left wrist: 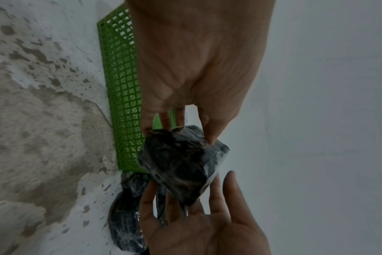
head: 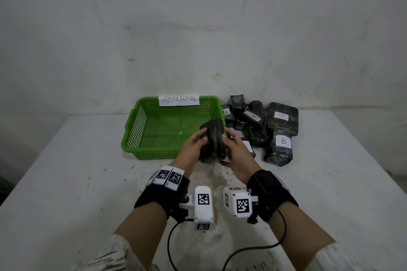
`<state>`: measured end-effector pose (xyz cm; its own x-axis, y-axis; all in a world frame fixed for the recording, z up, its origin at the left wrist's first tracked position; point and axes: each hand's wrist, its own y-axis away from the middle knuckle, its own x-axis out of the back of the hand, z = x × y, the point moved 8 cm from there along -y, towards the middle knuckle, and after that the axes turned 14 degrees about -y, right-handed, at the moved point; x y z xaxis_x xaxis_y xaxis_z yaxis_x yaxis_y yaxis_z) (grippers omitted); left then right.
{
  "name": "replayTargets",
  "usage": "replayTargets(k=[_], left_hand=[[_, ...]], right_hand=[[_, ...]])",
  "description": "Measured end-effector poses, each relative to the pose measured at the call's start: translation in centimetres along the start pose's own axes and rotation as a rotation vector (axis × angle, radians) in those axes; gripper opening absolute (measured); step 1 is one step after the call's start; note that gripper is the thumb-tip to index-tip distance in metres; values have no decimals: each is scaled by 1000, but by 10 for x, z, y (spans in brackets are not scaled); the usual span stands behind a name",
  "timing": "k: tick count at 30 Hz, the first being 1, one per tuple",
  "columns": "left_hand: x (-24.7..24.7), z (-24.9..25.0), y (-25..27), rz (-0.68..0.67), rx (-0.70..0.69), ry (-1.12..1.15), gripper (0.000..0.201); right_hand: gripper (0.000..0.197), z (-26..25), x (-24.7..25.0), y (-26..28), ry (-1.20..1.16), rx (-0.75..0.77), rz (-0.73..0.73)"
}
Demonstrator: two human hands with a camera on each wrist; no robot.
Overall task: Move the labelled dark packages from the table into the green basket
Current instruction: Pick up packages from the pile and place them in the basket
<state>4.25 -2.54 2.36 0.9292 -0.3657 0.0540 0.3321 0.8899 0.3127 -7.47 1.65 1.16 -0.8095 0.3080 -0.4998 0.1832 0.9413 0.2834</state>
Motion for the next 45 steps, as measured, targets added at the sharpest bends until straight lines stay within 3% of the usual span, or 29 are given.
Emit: replayTargets(k=[5, 9, 14, 17, 23, 29, 33, 40, 45], left_hand=[[-2, -3, 0, -37, 84, 29, 43], [-3, 0, 0, -5, 68, 104, 32], [-17, 7, 8, -114, 10, 176, 30], [-18, 9, 8, -125, -11, 132, 27], [-14, 9, 5, -100, 10, 71, 19], [-10, 4, 3, -80, 35, 92, 20], [-11, 1, 4, -105, 35, 72, 33], [-9, 3, 5, -122, 50, 97, 33], [-9, 0, 4, -127, 78, 92, 32]], right_hand=[[19, -5, -5, 2, 115, 21, -38], [8, -7, -2, -1, 104, 38, -1], [46, -7, -6, -3, 67, 1, -13], [84, -2, -13, -2, 55, -46, -45], [94, -4, -15, -2, 120, -38, 15], [50, -5, -21, 5, 159, -27, -39], [47, -6, -18, 4, 126, -26, -19], [32, -8, -22, 6, 147, -8, -110], [42, -4, -23, 6, 179, -36, -156]])
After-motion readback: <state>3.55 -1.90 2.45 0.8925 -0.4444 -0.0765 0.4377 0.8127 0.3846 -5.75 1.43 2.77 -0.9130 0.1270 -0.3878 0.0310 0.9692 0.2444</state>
